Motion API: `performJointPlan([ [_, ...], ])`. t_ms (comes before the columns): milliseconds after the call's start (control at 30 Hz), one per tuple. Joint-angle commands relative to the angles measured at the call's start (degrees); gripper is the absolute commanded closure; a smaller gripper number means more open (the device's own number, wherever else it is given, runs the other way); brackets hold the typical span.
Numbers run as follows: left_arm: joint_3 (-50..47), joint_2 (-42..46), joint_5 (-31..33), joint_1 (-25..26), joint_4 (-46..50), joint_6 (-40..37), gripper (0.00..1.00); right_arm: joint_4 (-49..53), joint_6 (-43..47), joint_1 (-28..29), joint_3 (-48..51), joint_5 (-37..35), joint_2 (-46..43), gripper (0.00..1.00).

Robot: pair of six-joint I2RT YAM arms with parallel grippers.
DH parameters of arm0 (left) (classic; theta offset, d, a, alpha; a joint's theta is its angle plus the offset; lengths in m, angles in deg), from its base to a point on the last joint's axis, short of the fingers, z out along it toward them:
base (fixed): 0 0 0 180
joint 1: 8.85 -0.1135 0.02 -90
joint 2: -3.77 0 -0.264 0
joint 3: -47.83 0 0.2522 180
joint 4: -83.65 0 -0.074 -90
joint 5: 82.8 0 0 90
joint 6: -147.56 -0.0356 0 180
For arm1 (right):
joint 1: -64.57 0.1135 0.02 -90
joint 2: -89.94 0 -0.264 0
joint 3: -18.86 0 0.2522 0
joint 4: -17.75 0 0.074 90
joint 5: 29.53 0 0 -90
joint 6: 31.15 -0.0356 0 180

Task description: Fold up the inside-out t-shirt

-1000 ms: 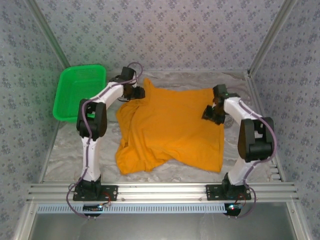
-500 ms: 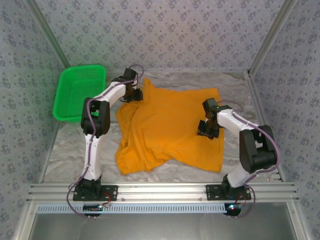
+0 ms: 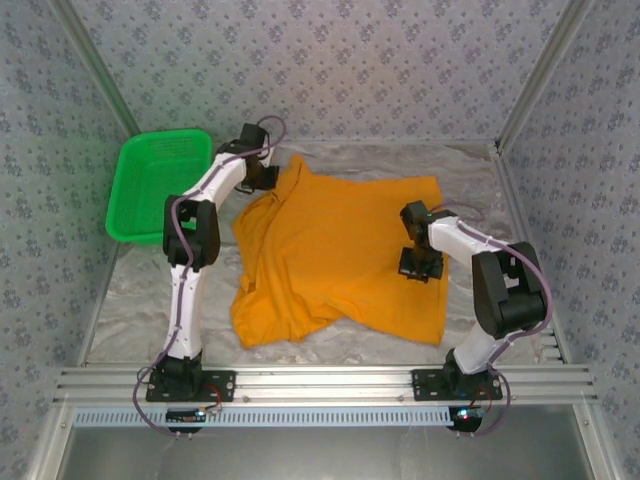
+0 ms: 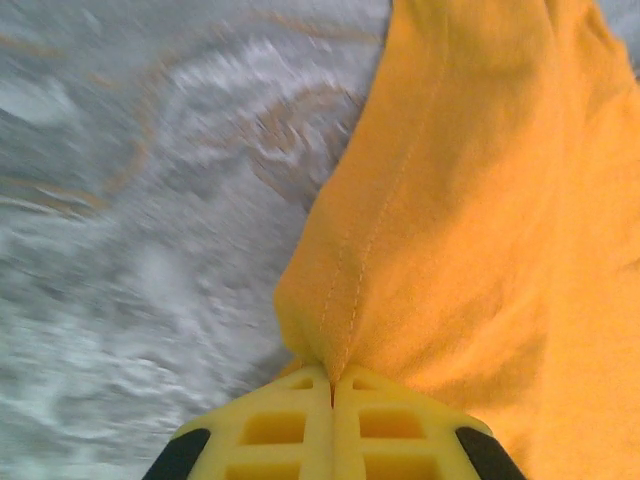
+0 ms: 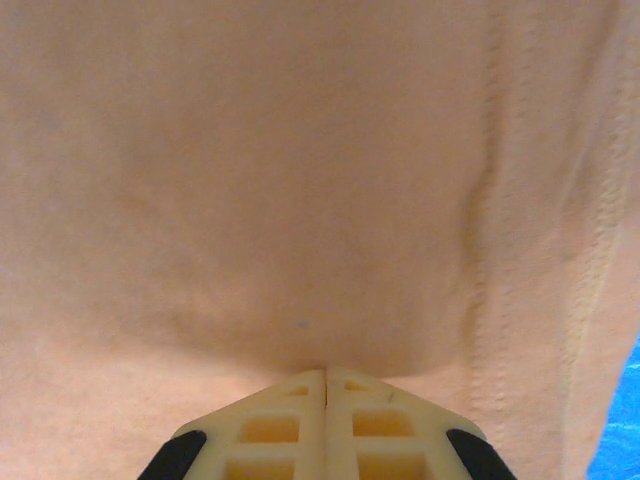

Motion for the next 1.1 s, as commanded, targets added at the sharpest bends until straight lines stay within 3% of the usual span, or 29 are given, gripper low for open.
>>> performJointPlan([
  [0,4.64,1.10,7.64,-1.58,0.91,-5.93,1.00,1.61,0.34,-2.32,0.71,0.87,1.76,1.00],
  [167,13.84,-6.03,21.64,-1.25,-4.57,-15.50,1.00,3.29,1.00,-2.42,-0.33,0.19,2.08,1.00],
  [200,16.84,-8.60,25.84,-1.13,-6.10,-16.44,0.96,3.66,0.97,-2.44,-0.76,0.18,2.10,1.00],
  [233,19.96,-11.06,29.55,-1.03,-6.49,-16.53,0.83,4.09,0.97,-2.38,-1.10,0.23,2.04,1.00],
  [300,28.08,-16.65,35.47,-0.88,-4.68,-15.87,0.35,4.97,0.67,-2.28,-1.73,0.13,1.56,0.97],
  [333,31.54,-18.57,36.10,-0.75,-3.15,-15.12,0.19,5.45,0.51,-2.16,-1.81,0.07,1.29,0.91],
  [367,34.76,-19.95,36.15,-0.76,1.10,-12.94,0.13,5.88,0.21,-2.07,-1.83,0.06,0.71,0.84],
  [433,35.70,-19.62,33.60,-0.95,5.88,-8.31,0.12,6.64,-0.65,-1.84,-1.83,0.21,-0.72,0.76],
  [567,23.80,-11.67,21.27,-1.73,5.40,1.10,0.04,7.60,-3.15,0.34,-3.63,3.35,-3.22,0.70],
  [733,8.05,-2.45,5.15,-2.52,-1.27,9.14,0.06,4.46,-13.31,9.25,-4.71,8.77,-4.02,0.62],
  [867,-0.89,3.01,-2.37,-2.35,-4.84,12.01,0.08,0.90,-20.82,16.14,-2.44,8.77,-2.53,0.51],
  [1000,-8.52,7.92,-5.86,-2.18,-7.35,12.31,0.10,-1.12,-23.40,17.49,2.00,8.10,-0.34,0.52],
  [1033,-9.52,8.80,-6.29,-2.11,-7.74,12.37,0.11,-1.36,-24.39,17.13,3.39,7.68,-0.26,0.54],
  [1067,-11.04,9.71,-6.28,-2.05,-7.65,12.31,0.11,-1.49,-25.56,16.31,5.11,7.10,-0.49,0.63],
])
